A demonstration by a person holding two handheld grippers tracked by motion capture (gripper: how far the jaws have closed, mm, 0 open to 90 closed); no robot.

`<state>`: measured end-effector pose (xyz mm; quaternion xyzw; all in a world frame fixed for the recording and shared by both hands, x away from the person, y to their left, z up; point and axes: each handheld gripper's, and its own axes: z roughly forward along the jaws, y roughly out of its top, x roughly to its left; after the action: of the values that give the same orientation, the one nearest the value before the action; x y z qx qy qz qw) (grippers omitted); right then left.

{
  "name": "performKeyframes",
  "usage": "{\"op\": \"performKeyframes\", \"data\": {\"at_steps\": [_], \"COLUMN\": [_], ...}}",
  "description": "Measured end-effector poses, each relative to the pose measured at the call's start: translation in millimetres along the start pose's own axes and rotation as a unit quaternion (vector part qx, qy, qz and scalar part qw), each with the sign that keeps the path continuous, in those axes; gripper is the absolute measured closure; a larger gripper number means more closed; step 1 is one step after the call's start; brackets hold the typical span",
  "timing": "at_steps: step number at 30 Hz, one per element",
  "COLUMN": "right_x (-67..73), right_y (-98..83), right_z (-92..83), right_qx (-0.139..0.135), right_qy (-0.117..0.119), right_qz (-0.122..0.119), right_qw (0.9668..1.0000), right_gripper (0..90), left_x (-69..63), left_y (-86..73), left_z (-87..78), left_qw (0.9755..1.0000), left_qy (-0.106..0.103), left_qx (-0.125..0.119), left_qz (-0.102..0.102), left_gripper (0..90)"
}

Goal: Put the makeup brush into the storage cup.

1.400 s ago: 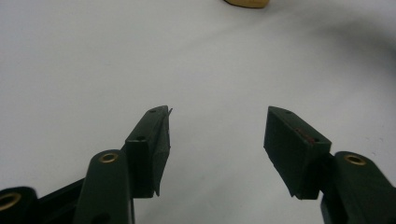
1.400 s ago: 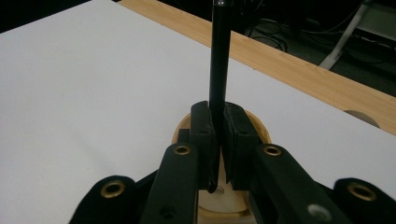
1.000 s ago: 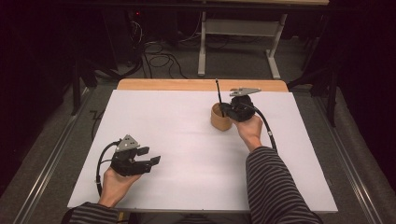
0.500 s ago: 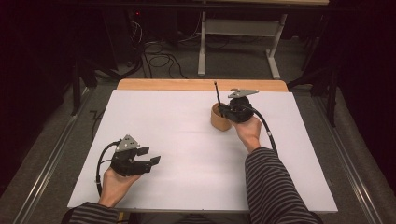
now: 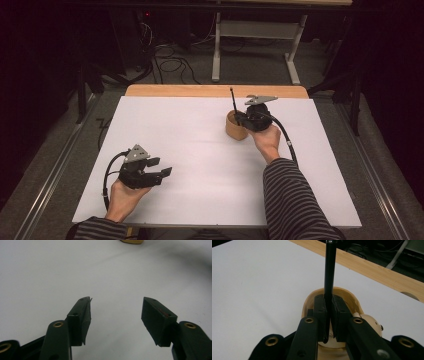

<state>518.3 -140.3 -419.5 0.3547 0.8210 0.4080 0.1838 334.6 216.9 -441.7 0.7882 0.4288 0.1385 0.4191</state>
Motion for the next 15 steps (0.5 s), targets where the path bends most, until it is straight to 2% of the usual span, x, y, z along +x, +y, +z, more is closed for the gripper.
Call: {"op": "performKeyframes", "data": {"at_steps": [15], "right_x": [-0.5], "right_y": [-1.3], "right_z": [1.2], "right_qx": [0.006], "right_qy": [0.003], "right_qz": [0.001], "right_qw": [1.0], "right_gripper": [84.5], "left_x": [-0.2], "left_y": [0.1], "left_z": [-0.4], "left_qw": [1.0], "left_qy": [0.001], "left_qx": [0.001], "left_qz": [0.003], "left_gripper": [40.8]}}
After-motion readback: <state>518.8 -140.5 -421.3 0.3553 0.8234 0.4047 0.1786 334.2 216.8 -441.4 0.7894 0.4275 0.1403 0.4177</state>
